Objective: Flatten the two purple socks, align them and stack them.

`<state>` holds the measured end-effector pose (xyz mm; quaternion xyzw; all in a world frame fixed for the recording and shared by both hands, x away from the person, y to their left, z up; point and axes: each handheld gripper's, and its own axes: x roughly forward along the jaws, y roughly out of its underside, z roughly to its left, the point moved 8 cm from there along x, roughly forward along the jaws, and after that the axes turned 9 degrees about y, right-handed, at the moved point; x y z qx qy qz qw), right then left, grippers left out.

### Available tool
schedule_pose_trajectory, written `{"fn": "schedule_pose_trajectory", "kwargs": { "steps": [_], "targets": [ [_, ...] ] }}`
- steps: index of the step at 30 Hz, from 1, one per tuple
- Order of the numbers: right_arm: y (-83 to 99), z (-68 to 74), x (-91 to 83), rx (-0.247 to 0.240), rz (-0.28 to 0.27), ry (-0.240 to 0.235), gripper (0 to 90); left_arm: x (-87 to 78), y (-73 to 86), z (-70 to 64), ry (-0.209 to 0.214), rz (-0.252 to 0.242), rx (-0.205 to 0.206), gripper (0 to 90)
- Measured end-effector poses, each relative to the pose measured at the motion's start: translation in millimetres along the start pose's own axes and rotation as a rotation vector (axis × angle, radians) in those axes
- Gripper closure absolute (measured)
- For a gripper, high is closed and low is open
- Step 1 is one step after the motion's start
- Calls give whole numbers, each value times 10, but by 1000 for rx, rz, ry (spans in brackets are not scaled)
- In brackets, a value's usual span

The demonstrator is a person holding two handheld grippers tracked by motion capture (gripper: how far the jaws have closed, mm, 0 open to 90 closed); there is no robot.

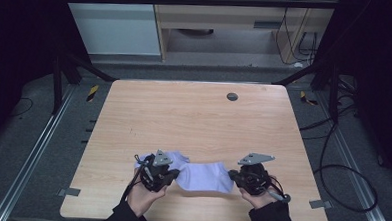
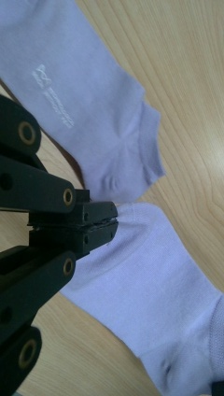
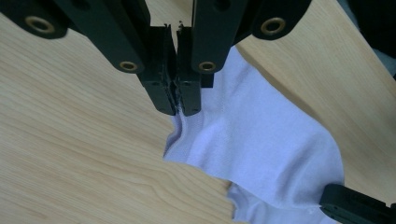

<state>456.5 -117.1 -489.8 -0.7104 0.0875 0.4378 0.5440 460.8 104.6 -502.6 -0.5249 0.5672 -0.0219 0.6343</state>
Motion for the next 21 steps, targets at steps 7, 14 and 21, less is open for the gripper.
{"fn": "schedule_pose_trajectory", "kwargs": {
  "steps": [7, 14, 21],
  "targets": [
    [16, 196, 68, -20, 19, -24, 871, -77, 196, 51, -8, 17, -11, 889],
    [81, 344, 185, -41, 46, -47, 870, -87, 388, 80, 0, 43, -40, 888],
    [163, 376, 288, -40, 76, -56, 869, -2, 475, 116, -12, 81, -38, 887]
  ]
}}
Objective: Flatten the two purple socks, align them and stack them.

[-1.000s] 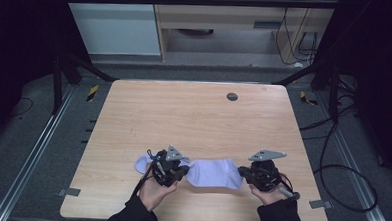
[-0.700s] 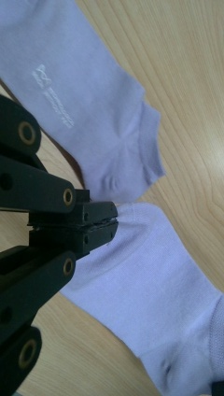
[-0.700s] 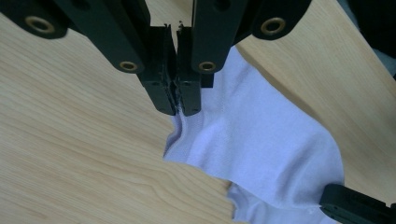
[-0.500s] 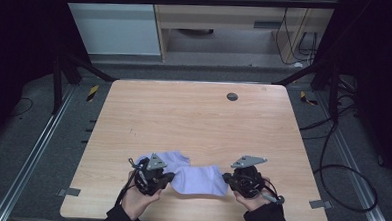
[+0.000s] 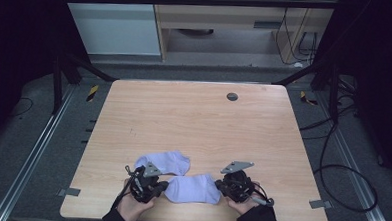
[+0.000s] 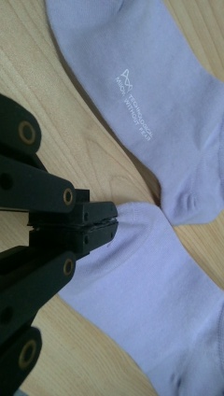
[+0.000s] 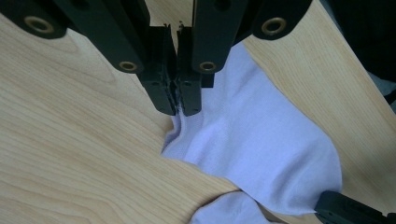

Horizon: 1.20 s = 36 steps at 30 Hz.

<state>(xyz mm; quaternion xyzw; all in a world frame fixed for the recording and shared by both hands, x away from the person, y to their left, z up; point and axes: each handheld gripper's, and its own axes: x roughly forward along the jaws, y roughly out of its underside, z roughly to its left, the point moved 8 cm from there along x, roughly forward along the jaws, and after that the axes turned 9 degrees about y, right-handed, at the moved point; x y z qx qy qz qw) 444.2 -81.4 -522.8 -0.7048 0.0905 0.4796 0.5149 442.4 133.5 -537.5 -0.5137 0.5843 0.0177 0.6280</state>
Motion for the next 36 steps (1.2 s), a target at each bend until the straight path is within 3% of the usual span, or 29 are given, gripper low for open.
{"fn": "schedule_pose_trajectory", "kwargs": {
  "steps": [11, 20, 28, 36],
  "targets": [
    [79, -16, 129, -8, 29, 19, 825, 52, 43, 60, -13, 19, -14, 836],
    [40, -65, 117, -2, -8, 35, 714, -74, -28, 90, -24, -35, -15, 729],
    [-169, -142, 70, 21, -119, 50, 640, -251, -105, 354, -91, -116, -63, 627],
    [-374, -198, 95, 50, -146, 54, 601, -361, -143, 628, -158, -146, -84, 574]
  ]
}}
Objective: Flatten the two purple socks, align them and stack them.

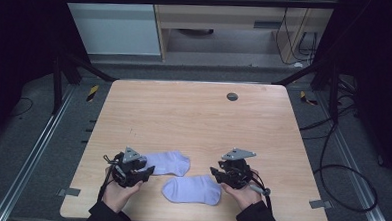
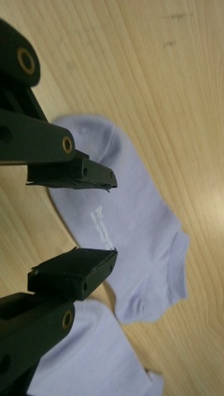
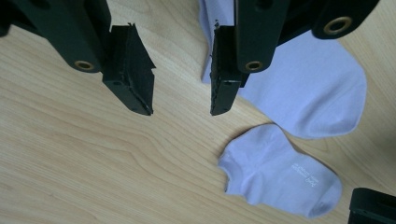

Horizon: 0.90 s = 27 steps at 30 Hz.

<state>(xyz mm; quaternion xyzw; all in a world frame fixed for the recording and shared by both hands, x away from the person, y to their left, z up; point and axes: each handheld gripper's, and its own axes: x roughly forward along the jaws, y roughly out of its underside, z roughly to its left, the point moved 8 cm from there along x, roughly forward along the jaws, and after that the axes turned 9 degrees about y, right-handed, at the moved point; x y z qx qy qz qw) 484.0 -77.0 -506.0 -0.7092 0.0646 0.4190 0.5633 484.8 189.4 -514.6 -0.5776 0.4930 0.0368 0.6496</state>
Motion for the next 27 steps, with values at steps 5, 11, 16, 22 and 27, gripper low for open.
{"fn": "schedule_pose_trajectory", "kwargs": {
  "steps": [5, 11, 16, 22, 27],
  "targets": [
    [-83, -11, 59, 9, 4, 10, 597, -39, 13, 209, -39, 6, -20, 553],
    [-290, 104, 168, 26, -9, -10, 607, -81, 38, 417, -82, 4, -38, 549],
    [-416, 291, 350, -1, 7, -26, 622, -85, 82, 543, -113, 15, -45, 553],
    [-472, 463, 583, -12, 39, -31, 635, -41, 125, 606, -126, 36, -51, 570],
    [-448, 528, 797, -17, 72, -7, 643, 45, 149, 636, -114, 51, -51, 583]
  ]
}}
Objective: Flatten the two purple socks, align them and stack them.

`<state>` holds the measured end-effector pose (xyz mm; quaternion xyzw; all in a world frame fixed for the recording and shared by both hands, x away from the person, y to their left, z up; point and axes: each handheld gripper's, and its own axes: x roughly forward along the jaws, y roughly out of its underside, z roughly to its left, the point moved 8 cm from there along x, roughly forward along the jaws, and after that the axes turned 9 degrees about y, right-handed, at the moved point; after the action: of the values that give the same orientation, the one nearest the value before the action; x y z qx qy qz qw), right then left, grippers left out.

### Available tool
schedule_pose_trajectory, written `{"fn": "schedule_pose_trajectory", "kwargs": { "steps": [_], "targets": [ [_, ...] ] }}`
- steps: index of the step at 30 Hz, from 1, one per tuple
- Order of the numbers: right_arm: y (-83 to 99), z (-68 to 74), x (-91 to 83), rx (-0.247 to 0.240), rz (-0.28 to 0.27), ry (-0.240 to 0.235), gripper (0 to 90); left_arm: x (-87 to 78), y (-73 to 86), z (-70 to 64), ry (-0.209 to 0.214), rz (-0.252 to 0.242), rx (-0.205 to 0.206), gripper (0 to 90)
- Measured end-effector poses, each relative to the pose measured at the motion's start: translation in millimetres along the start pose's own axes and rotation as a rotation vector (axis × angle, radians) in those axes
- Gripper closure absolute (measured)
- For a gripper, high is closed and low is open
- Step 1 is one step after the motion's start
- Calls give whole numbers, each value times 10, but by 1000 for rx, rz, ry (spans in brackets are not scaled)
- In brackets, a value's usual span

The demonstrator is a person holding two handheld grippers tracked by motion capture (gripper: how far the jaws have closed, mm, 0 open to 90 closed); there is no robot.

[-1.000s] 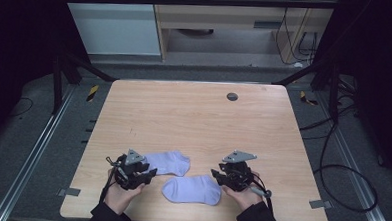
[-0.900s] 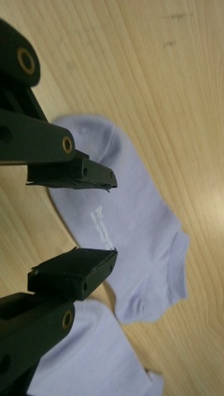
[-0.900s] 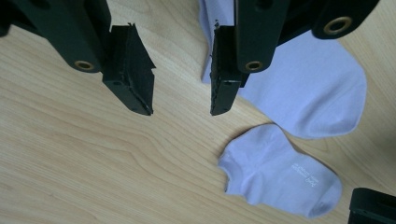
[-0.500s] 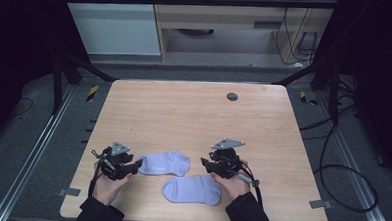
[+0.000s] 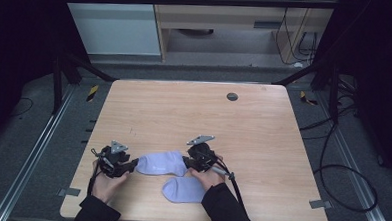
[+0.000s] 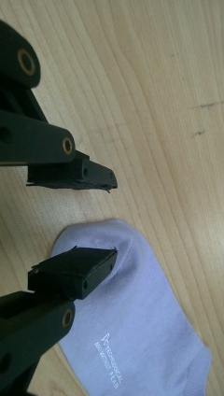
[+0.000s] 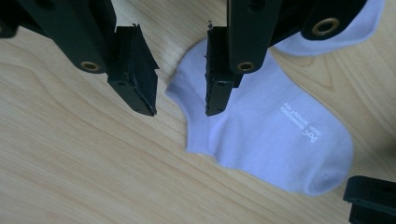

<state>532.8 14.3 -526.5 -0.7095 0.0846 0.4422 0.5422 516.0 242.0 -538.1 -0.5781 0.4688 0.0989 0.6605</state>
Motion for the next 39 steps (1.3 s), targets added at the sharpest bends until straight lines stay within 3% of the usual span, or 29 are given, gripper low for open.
{"fn": "schedule_pose_trajectory", "kwargs": {
  "steps": [11, 19, 23, 30, 39],
  "targets": [
    [95, 68, 251, -4, 39, 31, 673, 127, 36, -17, 18, 31, 3, 656],
    [111, 86, 256, -5, 28, 42, 838, 143, 30, -90, 29, 39, -8, 813],
    [109, 98, 241, 1, 23, 41, 865, 145, 24, -110, 31, 39, -4, 862],
    [39, 99, 88, 13, -23, 5, 868, 52, -32, -132, 56, 3, -15, 873],
    [-36, 22, -262, 24, -66, -28, 869, -188, -176, -290, 101, -67, -11, 874]
  ]
}}
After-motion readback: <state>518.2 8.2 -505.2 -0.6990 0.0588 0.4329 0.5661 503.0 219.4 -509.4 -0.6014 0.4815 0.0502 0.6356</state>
